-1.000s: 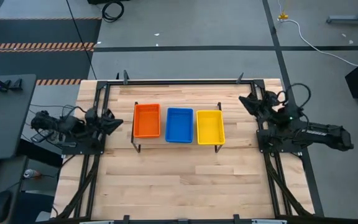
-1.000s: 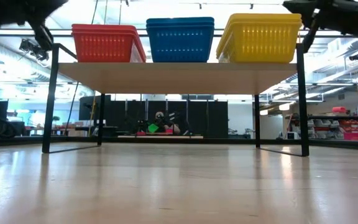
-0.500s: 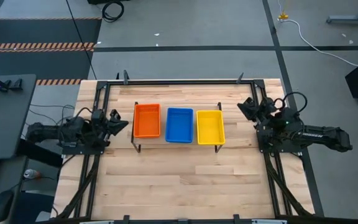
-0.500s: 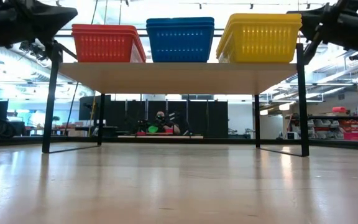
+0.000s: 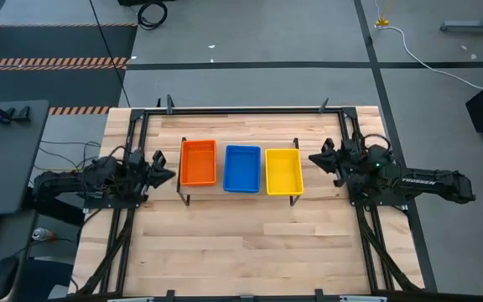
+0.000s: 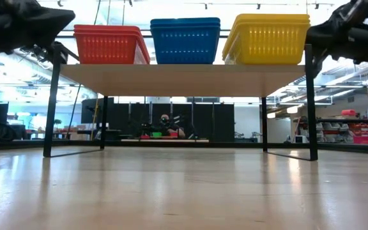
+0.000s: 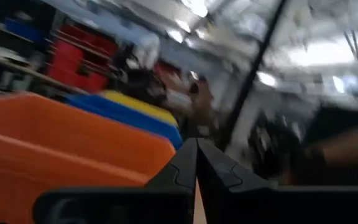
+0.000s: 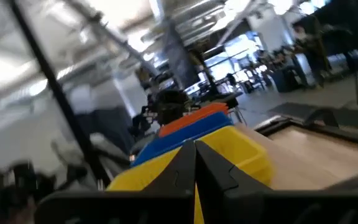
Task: Stack baskets on shelf by color
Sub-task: Return to Home Position
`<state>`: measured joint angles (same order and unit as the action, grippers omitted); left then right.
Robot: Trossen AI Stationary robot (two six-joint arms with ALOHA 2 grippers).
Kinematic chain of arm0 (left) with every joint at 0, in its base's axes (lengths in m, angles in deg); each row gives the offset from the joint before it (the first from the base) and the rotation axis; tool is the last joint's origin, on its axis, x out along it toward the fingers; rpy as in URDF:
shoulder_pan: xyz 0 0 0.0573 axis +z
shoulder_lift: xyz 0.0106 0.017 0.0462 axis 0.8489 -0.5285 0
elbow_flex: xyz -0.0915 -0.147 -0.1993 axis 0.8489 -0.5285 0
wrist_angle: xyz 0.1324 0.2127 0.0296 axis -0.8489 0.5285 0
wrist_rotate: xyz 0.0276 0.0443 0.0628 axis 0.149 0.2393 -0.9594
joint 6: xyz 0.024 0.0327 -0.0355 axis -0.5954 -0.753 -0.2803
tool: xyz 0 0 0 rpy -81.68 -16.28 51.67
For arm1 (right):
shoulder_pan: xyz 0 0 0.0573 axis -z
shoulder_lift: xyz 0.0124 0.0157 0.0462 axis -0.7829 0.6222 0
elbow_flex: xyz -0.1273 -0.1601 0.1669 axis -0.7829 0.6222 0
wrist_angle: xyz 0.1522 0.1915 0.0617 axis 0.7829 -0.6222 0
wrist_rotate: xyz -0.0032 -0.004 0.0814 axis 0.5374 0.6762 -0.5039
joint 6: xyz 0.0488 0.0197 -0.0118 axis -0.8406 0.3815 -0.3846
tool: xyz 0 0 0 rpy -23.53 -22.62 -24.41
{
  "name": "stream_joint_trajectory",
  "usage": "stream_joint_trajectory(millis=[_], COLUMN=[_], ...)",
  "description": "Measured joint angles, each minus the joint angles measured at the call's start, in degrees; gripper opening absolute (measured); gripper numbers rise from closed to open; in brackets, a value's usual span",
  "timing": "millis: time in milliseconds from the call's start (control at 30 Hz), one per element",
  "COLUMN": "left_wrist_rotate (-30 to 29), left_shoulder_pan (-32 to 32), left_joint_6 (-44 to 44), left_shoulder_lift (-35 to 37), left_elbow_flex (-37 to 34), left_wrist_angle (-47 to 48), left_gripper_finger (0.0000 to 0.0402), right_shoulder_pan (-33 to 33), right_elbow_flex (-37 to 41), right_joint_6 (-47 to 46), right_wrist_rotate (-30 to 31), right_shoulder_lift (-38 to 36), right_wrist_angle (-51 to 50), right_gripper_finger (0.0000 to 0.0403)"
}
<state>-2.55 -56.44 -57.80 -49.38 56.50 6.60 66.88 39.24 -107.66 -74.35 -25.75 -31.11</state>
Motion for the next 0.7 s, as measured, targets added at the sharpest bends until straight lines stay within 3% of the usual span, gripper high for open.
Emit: stream_joint_trajectory(millis=[100,200,500,700], left_wrist_rotate=[4.96,5.07,4.02,3.95], left_shoulder_pan=[0.00,0.02,0.07,0.07], left_joint_6=[-5.34,-8.74,-12.85,-12.89], left_shoulder_lift=[0.00,0.00,0.00,0.00], left_elbow_flex=[-0.02,-0.02,-0.04,-0.04], left_wrist_angle=[2.87,3.42,3.37,3.37], left_gripper_finger=[0.0006,0.0004,0.0037,0.0035], right_shoulder_pan=[0.00,-0.02,-0.02,-0.02], right_elbow_flex=[0.00,0.00,0.00,0.00], right_joint_6=[5.38,5.43,4.71,2.92], right_wrist_rotate=[-4.73,-8.34,-8.54,-8.41], right_shoulder_lift=[0.00,0.00,0.02,0.00], right_wrist_angle=[-0.01,0.01,-3.34,-3.50], right_gripper_finger=[0.0009,0.0009,0.0009,0.0009])
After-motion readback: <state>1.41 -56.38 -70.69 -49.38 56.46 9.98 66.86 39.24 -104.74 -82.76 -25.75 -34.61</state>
